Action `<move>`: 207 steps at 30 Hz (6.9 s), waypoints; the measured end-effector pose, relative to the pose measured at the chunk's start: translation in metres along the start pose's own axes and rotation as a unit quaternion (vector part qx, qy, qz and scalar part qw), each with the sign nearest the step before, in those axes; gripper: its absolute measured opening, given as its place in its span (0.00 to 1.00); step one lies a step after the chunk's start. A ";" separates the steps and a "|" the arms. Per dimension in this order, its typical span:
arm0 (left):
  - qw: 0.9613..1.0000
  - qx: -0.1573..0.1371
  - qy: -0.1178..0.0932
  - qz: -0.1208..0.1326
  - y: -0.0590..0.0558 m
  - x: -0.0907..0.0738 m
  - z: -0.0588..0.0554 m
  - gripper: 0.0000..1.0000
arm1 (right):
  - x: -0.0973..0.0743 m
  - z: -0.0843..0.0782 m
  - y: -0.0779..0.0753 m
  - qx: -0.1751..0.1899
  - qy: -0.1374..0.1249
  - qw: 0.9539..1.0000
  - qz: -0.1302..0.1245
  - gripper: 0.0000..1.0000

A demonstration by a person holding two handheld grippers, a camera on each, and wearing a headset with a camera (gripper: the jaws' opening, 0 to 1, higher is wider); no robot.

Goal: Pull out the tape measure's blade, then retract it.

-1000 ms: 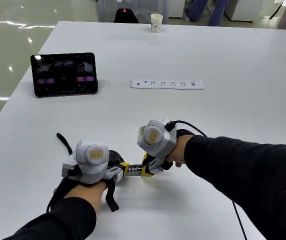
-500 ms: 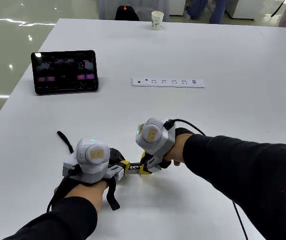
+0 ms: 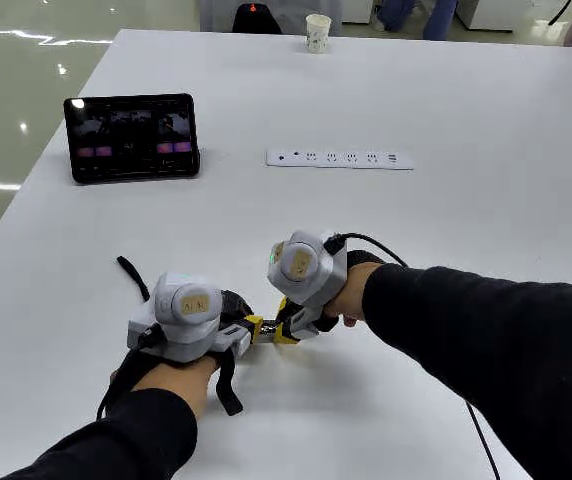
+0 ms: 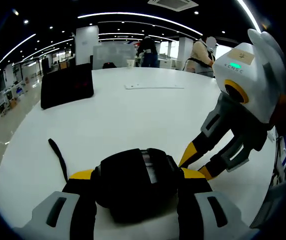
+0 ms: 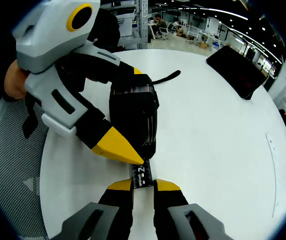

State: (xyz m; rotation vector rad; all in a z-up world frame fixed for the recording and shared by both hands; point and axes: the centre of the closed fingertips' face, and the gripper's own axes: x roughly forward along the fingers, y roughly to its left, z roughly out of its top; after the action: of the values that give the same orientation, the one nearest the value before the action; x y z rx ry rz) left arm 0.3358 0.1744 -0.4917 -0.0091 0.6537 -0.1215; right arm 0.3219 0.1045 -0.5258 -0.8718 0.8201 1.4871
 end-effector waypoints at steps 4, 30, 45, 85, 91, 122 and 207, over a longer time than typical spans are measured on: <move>1.000 -0.001 0.000 0.000 0.000 0.000 0.000 0.61 | 0.001 0.002 0.000 0.000 -0.003 1.000 0.001 0.12; 1.000 -0.010 -0.001 -0.001 0.001 0.001 0.000 0.61 | 0.008 0.015 0.001 0.001 -0.011 1.000 0.001 0.12; 1.000 -0.011 -0.011 -0.002 0.001 0.001 0.001 0.62 | 0.009 0.017 0.001 0.028 -0.037 0.999 -0.002 0.12; 0.993 -0.029 0.008 -0.113 0.023 -0.023 -0.019 0.76 | -0.026 -0.016 0.008 0.127 -0.106 0.982 -0.093 0.20; 0.992 -0.003 0.017 -0.127 0.027 -0.030 -0.024 0.84 | -0.041 -0.032 0.011 0.141 -0.116 0.977 -0.108 0.22; 0.974 0.051 0.048 -0.213 0.040 -0.086 -0.046 0.99 | -0.111 -0.127 0.049 0.215 -0.144 0.952 -0.165 0.43; 0.969 0.088 0.046 -0.225 0.074 -0.140 -0.027 0.99 | -0.192 -0.226 0.092 0.309 -0.146 0.916 -0.211 0.99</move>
State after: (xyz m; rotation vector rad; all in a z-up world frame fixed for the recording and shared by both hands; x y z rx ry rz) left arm 0.2172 0.2648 -0.4316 0.0189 0.7238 -0.6206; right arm 0.2557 -0.1929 -0.4635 -0.3054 0.7526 0.8625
